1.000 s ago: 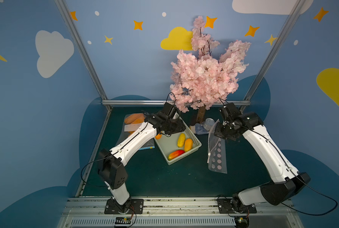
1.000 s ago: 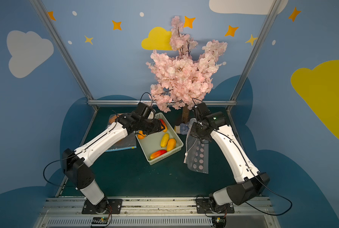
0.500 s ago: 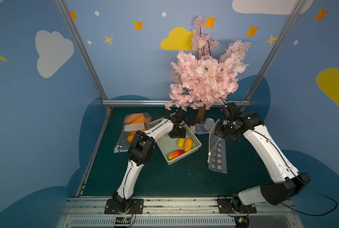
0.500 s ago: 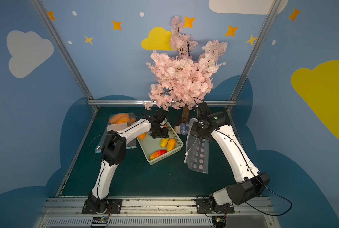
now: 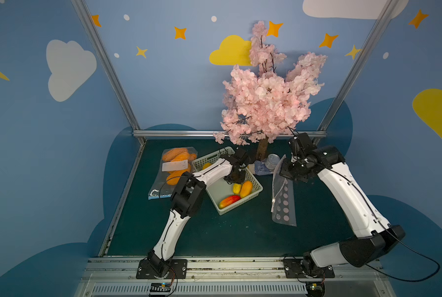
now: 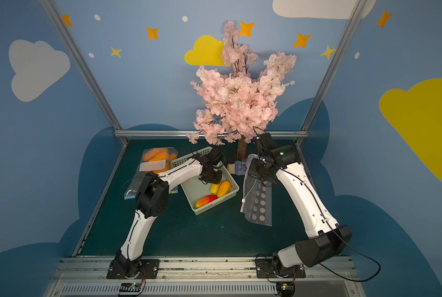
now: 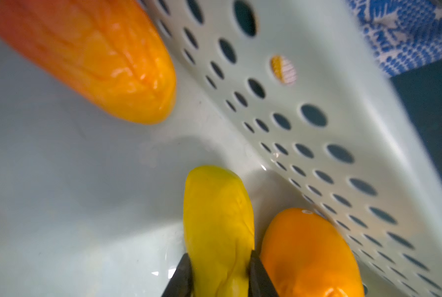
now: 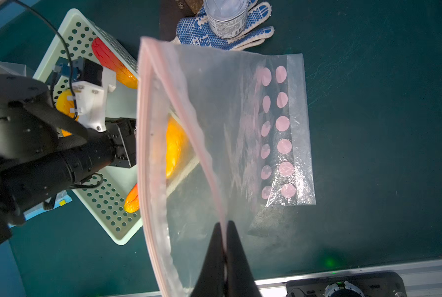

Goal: Place the mango in a zip-top bag and seal the zipper
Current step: Pick up the mango from the basket, then place the mango in the zipper food storage bag.

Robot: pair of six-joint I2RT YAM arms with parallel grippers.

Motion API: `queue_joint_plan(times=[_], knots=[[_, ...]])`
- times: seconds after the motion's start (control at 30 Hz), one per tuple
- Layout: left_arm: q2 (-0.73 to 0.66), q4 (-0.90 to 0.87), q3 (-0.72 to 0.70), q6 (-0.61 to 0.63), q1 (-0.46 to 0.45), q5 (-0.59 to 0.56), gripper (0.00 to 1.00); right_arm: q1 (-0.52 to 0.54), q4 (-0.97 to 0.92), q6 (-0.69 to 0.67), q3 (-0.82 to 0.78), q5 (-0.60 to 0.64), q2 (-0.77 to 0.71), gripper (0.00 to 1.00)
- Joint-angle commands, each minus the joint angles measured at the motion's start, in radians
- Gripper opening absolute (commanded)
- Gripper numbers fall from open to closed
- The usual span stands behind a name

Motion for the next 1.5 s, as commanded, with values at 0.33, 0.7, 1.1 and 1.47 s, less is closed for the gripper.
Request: queue_joint_plan(times=[0.33,0.7,1.1,1.47], knots=[[-0.700,0.835,-0.524,-0.442,-0.070,0.236,0.22,-0.044,0.010,-0.052,0.030,-0.136,0.025,0.00],[-0.555,1.471,-0.631,-0.717,-0.160,0.257,0.19,-0.097,0.000,-0.051,0.080,-0.270,0.030,0.00],[-0.549,1.288,-0.593,-0.538,-0.202,0.226,0.19,-0.120,-0.020,-0.036,0.101,-0.329,0.021,0.00],[-0.502,0.925,-0.469,-0.249,-0.257,0.082,0.15,-0.134,-0.026,-0.015,0.127,-0.365,0.009,0.00]])
